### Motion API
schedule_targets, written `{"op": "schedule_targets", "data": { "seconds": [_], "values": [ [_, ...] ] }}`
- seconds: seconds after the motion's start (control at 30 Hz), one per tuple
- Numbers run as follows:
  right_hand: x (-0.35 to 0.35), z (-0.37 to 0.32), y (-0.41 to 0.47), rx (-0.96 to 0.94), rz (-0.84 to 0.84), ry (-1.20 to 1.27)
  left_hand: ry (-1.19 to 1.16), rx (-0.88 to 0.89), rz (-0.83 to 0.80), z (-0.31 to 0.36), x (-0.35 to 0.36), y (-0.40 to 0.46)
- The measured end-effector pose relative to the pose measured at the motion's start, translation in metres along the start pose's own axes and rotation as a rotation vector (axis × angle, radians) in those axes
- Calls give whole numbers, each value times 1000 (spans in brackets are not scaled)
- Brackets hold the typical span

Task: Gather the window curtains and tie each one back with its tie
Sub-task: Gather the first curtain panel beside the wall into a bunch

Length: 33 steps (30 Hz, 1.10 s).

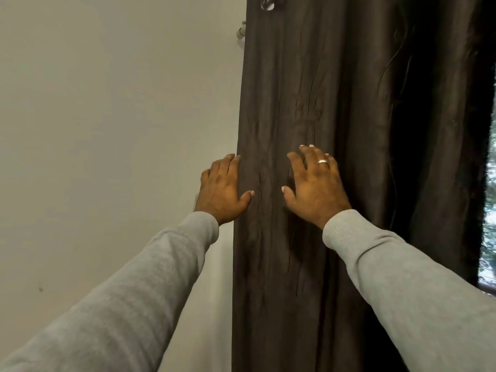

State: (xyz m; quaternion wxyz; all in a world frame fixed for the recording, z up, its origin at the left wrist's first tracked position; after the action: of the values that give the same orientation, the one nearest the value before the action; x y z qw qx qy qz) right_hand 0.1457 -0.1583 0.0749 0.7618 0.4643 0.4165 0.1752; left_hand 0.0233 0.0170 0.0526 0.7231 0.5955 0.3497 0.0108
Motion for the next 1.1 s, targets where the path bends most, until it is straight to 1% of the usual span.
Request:
{"op": "schedule_targets", "data": {
  "seconds": [0.13,0.23,0.3,0.43,0.57,0.7,0.77,0.83,0.93,0.97,1.07,1.1],
  "values": [
    [20,9,25,114,120,-20,-77,-16,54,-13,33,37],
    [39,14,41,177,195,-55,-145,2,109,-18,66,65],
    [50,16,52,218,274,-96,-190,25,149,-26,90,85],
    [60,24,73,379,423,-134,-348,51,226,-40,131,125],
    [60,24,89,534,507,-192,-532,44,289,-50,150,169],
    [52,25,110,640,496,-239,-771,4,343,-54,155,206],
    [46,27,119,651,453,-286,-853,-72,345,-55,154,217],
    [41,28,126,622,434,-329,-900,-153,346,-63,155,226],
    [29,26,136,539,455,-351,-1175,-212,276,-73,157,241],
    [26,25,141,515,470,-343,-1234,-219,253,-75,153,245],
    [19,20,158,459,483,-309,-1159,-208,266,-86,137,262],
    [17,18,166,449,480,-295,-1182,-200,253,-89,134,268]
  ]
}}
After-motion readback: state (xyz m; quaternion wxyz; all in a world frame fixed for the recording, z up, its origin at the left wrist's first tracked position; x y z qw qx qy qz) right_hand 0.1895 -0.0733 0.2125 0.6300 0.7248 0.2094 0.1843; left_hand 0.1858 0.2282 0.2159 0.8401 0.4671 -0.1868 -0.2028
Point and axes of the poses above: each hand's wrist, its own y-axis towards the middle knuckle, its own x-axis out of the palm, z = x × y, the point moved 6 cm from there along y, towards the middle knuckle, and after that the axes turned 1 degree about -z, right-handed, at the moved point
